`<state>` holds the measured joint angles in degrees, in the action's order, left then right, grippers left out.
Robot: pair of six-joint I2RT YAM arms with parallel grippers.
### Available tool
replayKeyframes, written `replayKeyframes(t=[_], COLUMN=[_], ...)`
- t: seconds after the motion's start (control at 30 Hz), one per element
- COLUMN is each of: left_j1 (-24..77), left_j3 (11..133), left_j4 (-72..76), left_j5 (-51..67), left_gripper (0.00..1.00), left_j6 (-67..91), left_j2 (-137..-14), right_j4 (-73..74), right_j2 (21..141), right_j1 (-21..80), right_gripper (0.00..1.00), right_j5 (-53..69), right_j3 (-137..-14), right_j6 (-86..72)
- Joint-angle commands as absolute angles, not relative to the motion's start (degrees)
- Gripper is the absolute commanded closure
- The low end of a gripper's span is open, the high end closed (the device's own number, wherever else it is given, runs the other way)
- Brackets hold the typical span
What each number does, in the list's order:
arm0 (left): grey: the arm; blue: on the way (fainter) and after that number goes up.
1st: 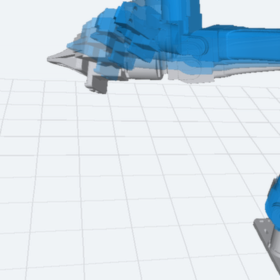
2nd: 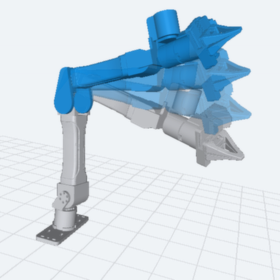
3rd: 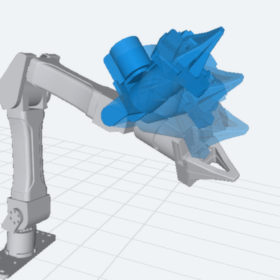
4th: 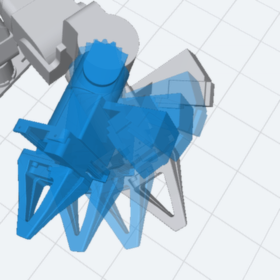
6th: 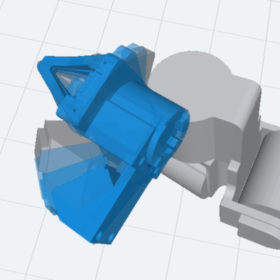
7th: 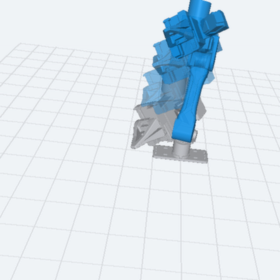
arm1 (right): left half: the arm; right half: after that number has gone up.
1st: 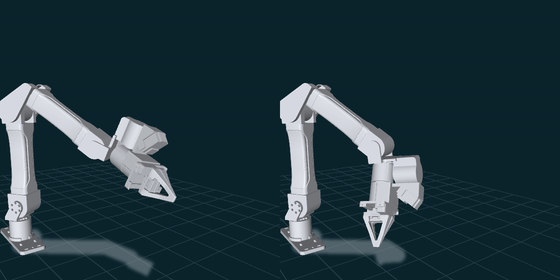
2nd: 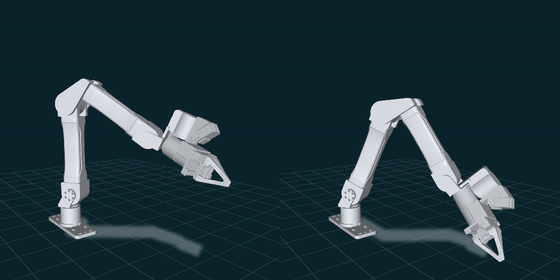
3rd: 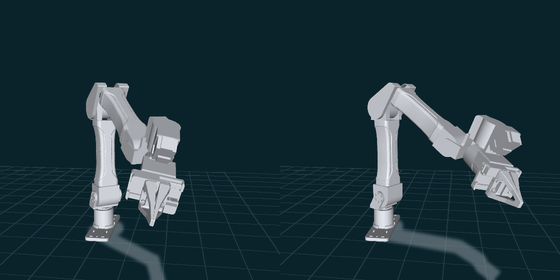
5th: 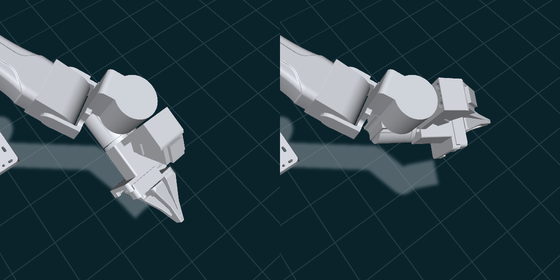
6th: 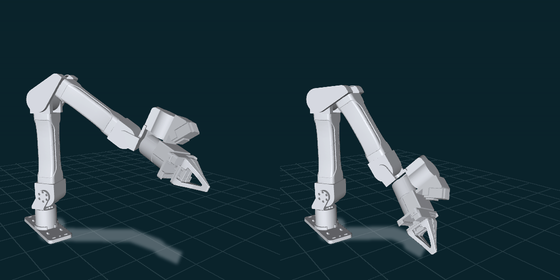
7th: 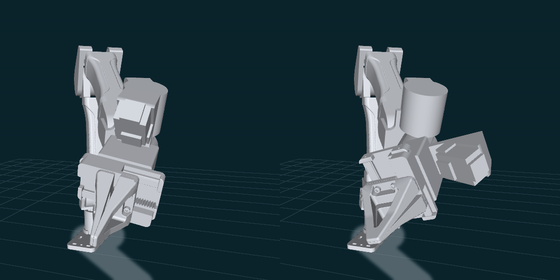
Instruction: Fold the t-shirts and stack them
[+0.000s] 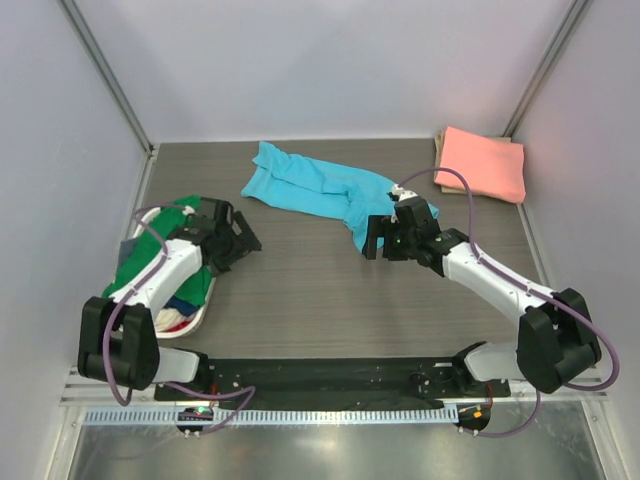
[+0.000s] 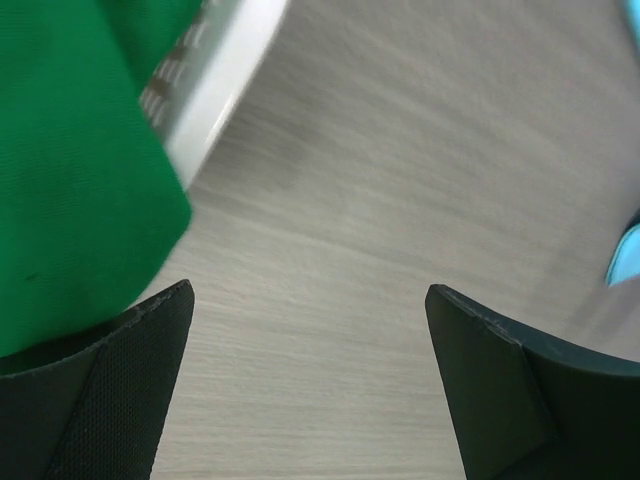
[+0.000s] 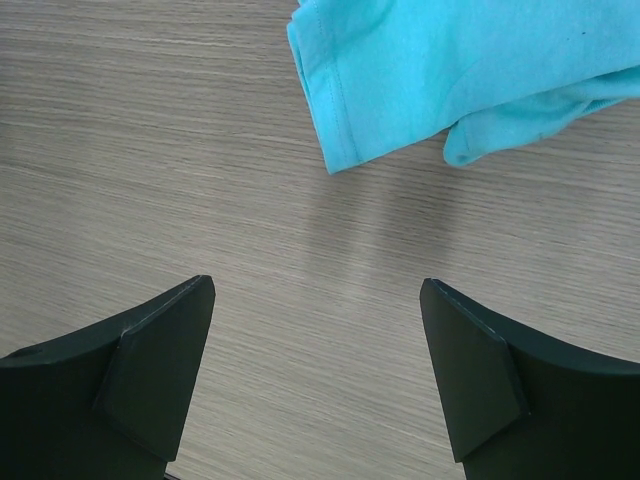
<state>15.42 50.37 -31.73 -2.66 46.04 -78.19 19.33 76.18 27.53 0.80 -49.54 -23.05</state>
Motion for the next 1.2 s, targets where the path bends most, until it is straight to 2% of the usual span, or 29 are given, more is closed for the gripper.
replayKeyframes(t=[0.0,0.07,0.13,0.33,0.5,0.83,1.0,1.07,1.17], left_j1=[4.33,-2.94,-5.27,-5.54,-5.36,-5.45,-5.45,-5.45,-5.45], left_j3=[49.67,48.70,49.13,52.03,52.47,49.22,49.31,49.31,49.31], left_j4=[-32.87,-33.22,-34.44,-36.38,-38.41,-38.32,-37.97,-37.97,-37.88], left_j5=[-8.18,-6.95,-6.42,4.90,11.85,12.30,13.53,13.89,14.06], left_gripper=[0.00,0.00,0.00,0.00,0.00,0.00,0.00,0.00,0.00], left_j6=[44.56,42.90,42.10,39.56,34.99,31.29,31.20,31.20,31.20], left_j2=[-74.81,-73.05,-71.03,-69.43,-66.19,-60.38,-60.47,-60.64,-60.12], right_j4=[17.49,17.49,17.49,17.31,18.01,27.85,32.51,33.57,34.19], right_j2=[73.56,74.00,74.70,80.67,89.72,111.34,115.66,116.19,115.93], right_j1=[27.69,27.69,27.69,27.60,28.30,32.52,32.61,32.52,32.52], right_gripper=[0.10,0.10,0.10,0.11,0.19,0.29,0.44,0.57,0.84], right_j5=[0.53,0.53,0.27,0.35,-1.74,-14.13,-16.70,-17.22,-17.32], right_j3=[-49.75,-50.18,-50.88,-55.45,-62.56,-78.65,-81.04,-80.86,-78.50], right_j6=[-22.50,-22.41,-22.50,-22.15,-21.53,-17.49,-18.90,-19.16,-19.42])
